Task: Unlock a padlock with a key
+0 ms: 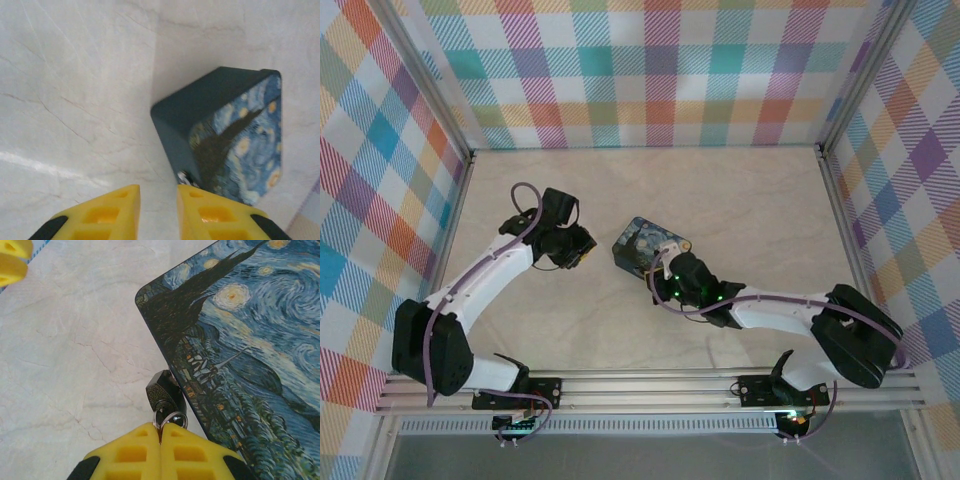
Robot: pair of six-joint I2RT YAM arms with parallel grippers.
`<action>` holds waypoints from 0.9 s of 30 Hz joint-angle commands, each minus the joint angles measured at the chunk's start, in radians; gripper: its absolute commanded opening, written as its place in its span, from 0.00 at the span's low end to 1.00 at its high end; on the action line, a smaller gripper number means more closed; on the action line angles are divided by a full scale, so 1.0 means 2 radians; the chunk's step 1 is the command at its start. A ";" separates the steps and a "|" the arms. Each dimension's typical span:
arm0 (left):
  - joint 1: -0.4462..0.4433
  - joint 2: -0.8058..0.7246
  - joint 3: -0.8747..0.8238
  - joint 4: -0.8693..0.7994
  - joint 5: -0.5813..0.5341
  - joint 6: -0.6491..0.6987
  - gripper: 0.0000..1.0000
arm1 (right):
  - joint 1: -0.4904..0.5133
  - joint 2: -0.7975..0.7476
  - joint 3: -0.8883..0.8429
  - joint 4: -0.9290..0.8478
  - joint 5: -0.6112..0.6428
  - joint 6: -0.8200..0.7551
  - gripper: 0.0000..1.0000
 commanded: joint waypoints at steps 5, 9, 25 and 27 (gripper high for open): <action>-0.034 0.021 0.023 0.003 -0.040 0.052 0.29 | -0.048 -0.028 -0.046 -0.025 -0.042 0.041 0.00; -0.038 0.022 0.022 0.007 -0.038 0.048 0.29 | -0.052 -0.030 -0.047 -0.023 -0.048 0.081 0.00; -0.048 0.006 0.000 0.014 -0.030 0.031 0.30 | -0.082 -0.005 -0.081 0.037 -0.073 0.313 0.00; -0.048 0.004 -0.002 0.013 -0.030 0.031 0.30 | -0.086 -0.007 -0.082 0.043 -0.076 0.334 0.00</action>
